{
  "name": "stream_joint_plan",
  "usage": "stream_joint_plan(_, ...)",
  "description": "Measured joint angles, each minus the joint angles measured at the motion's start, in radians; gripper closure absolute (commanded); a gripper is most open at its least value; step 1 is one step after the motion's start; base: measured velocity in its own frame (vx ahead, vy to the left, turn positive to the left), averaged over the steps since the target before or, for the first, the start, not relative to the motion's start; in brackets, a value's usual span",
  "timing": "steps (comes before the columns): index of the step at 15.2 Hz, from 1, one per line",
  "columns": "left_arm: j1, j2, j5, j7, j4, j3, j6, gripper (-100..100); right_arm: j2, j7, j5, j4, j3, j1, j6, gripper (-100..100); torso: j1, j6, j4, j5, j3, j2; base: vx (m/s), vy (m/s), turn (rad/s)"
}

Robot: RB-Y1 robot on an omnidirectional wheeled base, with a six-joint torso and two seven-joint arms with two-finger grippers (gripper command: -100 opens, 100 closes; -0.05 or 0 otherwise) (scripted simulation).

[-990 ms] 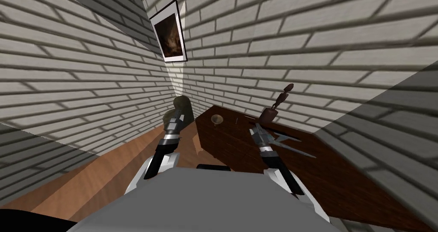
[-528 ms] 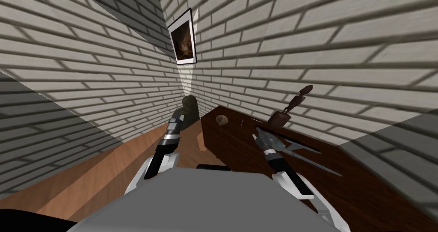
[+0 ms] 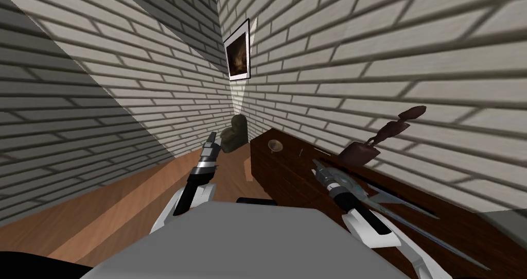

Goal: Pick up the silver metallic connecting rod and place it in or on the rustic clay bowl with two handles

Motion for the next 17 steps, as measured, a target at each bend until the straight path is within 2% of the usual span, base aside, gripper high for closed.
stream_joint_plan(4,0.000,0.000,0.000,0.000,0.000,0.000,0.000,0,-0.078,0.004,-0.031,0.020,-0.027,0.024,0.070,-100,0.000,0.000,0.000,0.000,0.000,0.000,0.007,0.003,0.190)
stream_joint_plan(12,0.000,0.000,0.000,0.000,0.000,0.000,0.000,0,-0.239,0.010,-0.100,0.097,-0.068,0.068,0.185,-100,0.000,0.000,0.000,0.000,0.000,-0.001,0.011,0.002,0.266)
stream_joint_plan(17,0.000,0.000,0.000,0.000,0.000,0.000,0.000,0,-0.344,0.015,-0.152,0.136,-0.100,0.113,0.277,-100,0.001,0.000,0.000,0.000,-0.001,-0.001,0.017,0.000,0.291)
